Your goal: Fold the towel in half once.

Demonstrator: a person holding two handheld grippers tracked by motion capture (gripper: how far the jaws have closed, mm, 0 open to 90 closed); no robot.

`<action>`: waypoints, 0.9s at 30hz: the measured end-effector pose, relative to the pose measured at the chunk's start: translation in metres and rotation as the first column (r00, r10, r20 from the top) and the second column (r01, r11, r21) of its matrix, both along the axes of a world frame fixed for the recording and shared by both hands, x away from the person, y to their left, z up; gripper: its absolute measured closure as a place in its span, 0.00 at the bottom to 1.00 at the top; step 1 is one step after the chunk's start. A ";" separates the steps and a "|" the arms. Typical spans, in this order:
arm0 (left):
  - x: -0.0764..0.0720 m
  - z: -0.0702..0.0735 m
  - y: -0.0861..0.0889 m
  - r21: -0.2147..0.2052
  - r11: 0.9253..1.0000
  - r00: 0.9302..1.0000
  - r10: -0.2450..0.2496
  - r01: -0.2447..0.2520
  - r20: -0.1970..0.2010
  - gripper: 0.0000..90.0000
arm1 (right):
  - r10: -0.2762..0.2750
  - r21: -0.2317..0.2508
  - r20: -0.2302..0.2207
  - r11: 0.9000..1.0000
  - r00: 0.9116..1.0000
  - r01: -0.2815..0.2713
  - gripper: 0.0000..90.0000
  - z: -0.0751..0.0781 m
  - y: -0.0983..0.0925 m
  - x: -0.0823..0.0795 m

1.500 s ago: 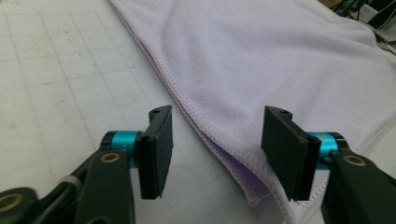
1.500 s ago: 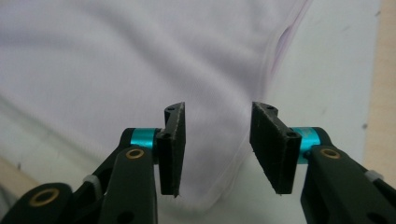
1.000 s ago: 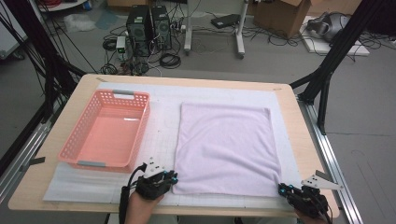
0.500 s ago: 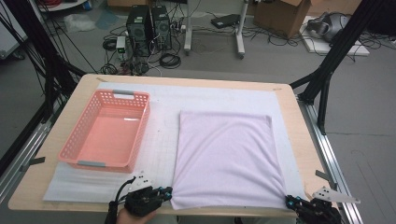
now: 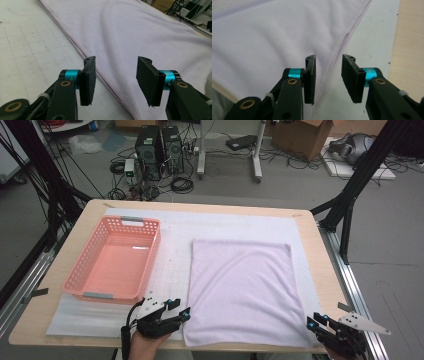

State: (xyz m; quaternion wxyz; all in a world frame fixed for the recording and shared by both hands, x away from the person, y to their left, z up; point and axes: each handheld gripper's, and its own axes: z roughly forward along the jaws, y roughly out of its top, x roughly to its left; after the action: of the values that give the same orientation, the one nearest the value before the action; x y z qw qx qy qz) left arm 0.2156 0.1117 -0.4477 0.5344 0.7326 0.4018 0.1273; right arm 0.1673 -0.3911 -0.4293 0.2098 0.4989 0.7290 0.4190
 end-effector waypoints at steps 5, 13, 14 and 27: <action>0.018 0.001 -0.002 -0.008 1.000 1.000 0.002 -0.002 0.001 0.55 | 0.025 -0.003 -0.009 1.000 1.000 -0.025 0.71 -0.003 0.005 0.020; 0.053 0.002 -0.007 -0.004 1.000 1.000 0.002 -0.002 -0.018 0.56 | 0.074 -0.038 -0.025 0.996 0.997 -0.075 0.68 -0.007 0.014 0.052; 0.058 0.002 -0.008 0.000 1.000 1.000 0.005 -0.005 -0.017 0.56 | 0.083 -0.041 -0.026 0.996 0.996 -0.084 0.68 -0.008 0.015 0.055; 0.091 -0.001 -0.019 0.050 0.998 0.999 0.038 -0.038 -0.009 0.54 | 0.011 -0.081 -0.029 0.997 1.000 -0.013 0.74 -0.010 0.002 0.086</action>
State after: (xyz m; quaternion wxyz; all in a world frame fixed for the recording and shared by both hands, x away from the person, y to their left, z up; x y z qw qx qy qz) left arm 0.3066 0.0929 -0.4487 0.5113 0.7387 0.4149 0.1439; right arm 0.2534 -0.3890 -0.4395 0.2171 0.4915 0.7513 0.3832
